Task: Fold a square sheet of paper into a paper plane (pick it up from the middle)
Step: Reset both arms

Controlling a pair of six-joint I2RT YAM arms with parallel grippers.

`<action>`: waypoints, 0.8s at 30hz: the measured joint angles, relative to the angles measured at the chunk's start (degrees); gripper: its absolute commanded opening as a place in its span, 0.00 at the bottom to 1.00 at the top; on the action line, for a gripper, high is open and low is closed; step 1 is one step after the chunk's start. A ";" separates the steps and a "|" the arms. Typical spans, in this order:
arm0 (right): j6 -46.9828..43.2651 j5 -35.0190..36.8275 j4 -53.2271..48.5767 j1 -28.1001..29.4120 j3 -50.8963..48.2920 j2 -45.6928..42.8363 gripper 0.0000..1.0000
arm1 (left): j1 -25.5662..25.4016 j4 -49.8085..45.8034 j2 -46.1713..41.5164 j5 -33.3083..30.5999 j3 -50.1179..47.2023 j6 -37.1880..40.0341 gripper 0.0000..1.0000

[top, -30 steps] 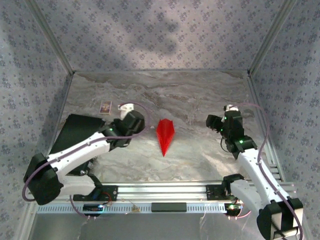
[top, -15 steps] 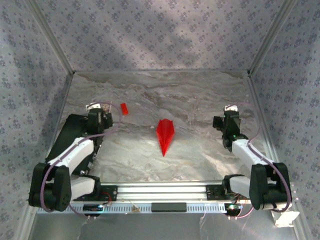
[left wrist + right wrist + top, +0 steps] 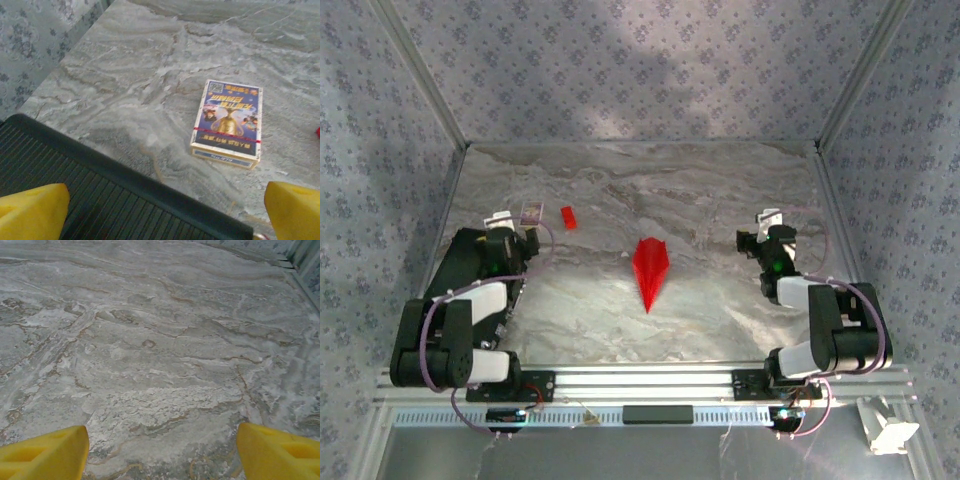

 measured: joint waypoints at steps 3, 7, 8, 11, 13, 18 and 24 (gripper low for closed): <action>-0.09 -1.77 2.95 -1.05 -0.46 0.72 0.79 | 1.64 5.35 1.31 1.99 -0.92 0.44 1.00; -0.09 -2.97 8.24 -1.44 -2.03 3.93 0.80 | 3.74 13.90 7.23 4.87 -2.36 0.39 1.00; -0.09 -2.97 8.28 -1.44 -2.08 4.57 0.87 | 3.74 16.46 8.68 5.38 -2.40 0.39 1.00; 0.61 -1.77 8.22 -1.53 -1.92 4.92 0.99 | 3.67 17.88 9.92 6.03 -2.25 0.46 1.00; 1.07 -1.22 8.02 -1.97 -1.44 5.03 0.99 | 3.50 17.55 10.05 5.68 -1.90 0.52 1.00; 1.88 -0.55 8.04 -2.47 -0.98 5.03 0.99 | 2.56 16.63 10.27 4.17 -1.18 0.90 1.00; 2.08 -0.33 8.04 -2.47 -0.94 5.03 0.99 | 2.14 16.35 10.29 3.23 -1.09 1.05 1.00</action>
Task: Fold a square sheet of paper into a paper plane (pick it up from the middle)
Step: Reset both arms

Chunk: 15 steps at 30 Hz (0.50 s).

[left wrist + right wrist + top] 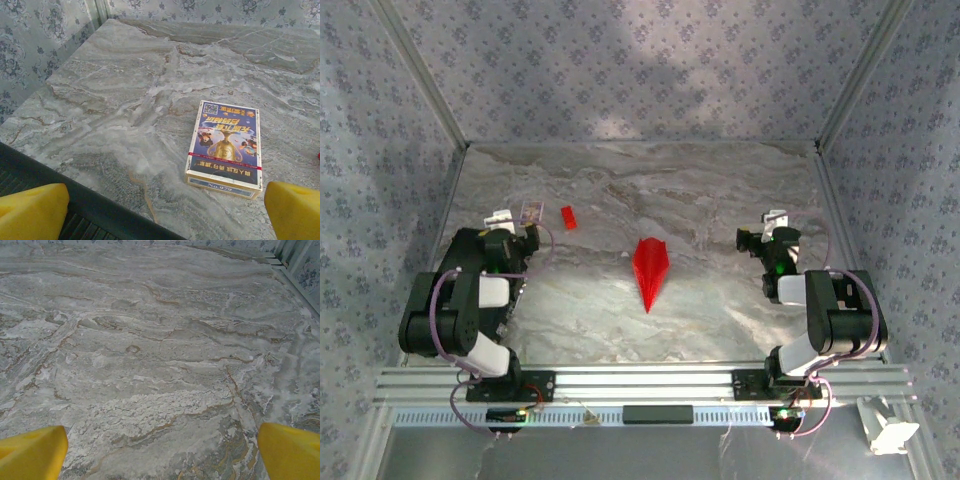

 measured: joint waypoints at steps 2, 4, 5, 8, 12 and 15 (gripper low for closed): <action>0.00 0.00 0.00 0.00 0.00 0.00 0.99 | 0.00 -0.11 0.00 0.02 0.09 0.13 1.00; 0.00 0.00 -0.02 0.00 0.00 0.00 0.99 | 0.00 -0.50 0.13 1.40 0.46 0.98 1.00; 0.00 0.00 -0.02 0.00 0.00 0.00 0.99 | 0.02 -0.68 0.28 2.51 0.74 1.53 1.00; 0.02 0.00 -0.02 0.00 0.00 0.00 0.99 | 0.02 -0.92 0.35 5.73 0.94 3.06 1.00; 0.00 0.00 -0.02 0.00 0.00 0.00 0.99 | 0.48 -1.51 0.35 6.99 1.40 3.39 1.00; 0.02 0.00 -0.02 0.00 0.00 0.00 0.99 | 0.79 -1.64 0.35 7.26 1.49 3.39 1.00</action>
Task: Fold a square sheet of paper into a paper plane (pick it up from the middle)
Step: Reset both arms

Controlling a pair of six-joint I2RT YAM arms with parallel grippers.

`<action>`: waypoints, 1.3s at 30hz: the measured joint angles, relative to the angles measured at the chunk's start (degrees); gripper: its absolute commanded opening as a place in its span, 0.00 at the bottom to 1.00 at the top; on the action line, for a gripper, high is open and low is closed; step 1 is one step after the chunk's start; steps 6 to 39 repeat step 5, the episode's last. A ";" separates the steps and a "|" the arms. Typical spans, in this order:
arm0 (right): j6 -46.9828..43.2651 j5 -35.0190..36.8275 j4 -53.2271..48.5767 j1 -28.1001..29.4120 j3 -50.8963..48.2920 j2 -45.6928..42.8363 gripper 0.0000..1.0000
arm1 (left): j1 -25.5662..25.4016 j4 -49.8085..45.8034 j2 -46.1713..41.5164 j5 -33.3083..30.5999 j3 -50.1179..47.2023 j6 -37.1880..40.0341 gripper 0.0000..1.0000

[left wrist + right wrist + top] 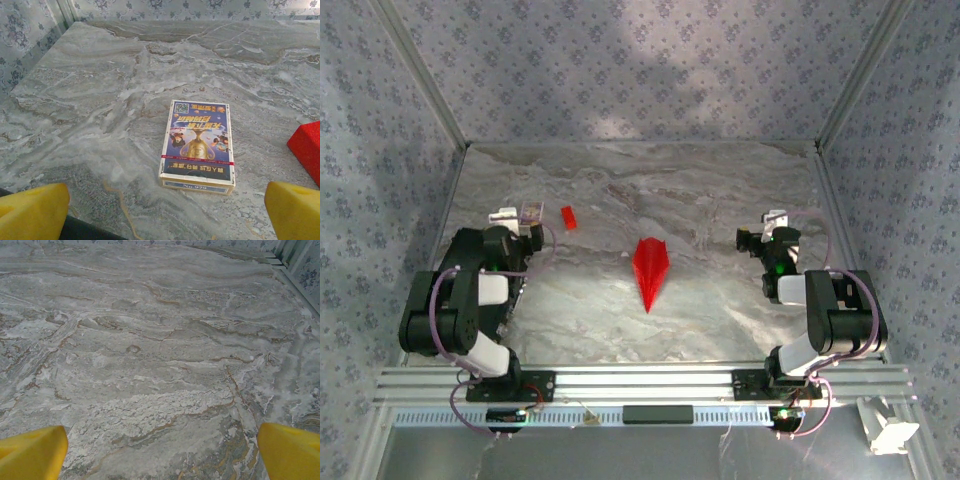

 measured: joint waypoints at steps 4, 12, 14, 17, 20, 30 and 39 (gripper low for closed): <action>0.00 0.00 0.00 0.00 0.00 0.00 0.99 | 0.04 0.00 0.00 0.07 0.00 0.00 1.00; 0.00 0.00 0.02 0.00 0.00 0.00 0.99 | 0.04 0.00 0.00 0.07 0.00 0.00 1.00; 0.00 0.00 0.02 0.00 0.00 0.00 0.99 | 0.04 0.00 0.00 0.07 0.00 0.00 1.00; 0.00 0.00 0.02 0.00 0.00 0.00 0.99 | 0.04 0.00 0.00 0.07 0.00 0.00 1.00; 0.00 0.00 0.02 0.00 0.00 0.00 0.99 | 0.04 0.00 0.00 0.07 0.00 0.00 1.00; 0.00 0.00 0.02 0.00 0.00 0.00 0.99 | 0.04 0.00 0.00 0.07 0.00 0.00 1.00; 0.00 0.00 0.02 0.00 0.00 0.00 0.99 | 0.04 0.00 0.00 0.07 0.00 0.00 1.00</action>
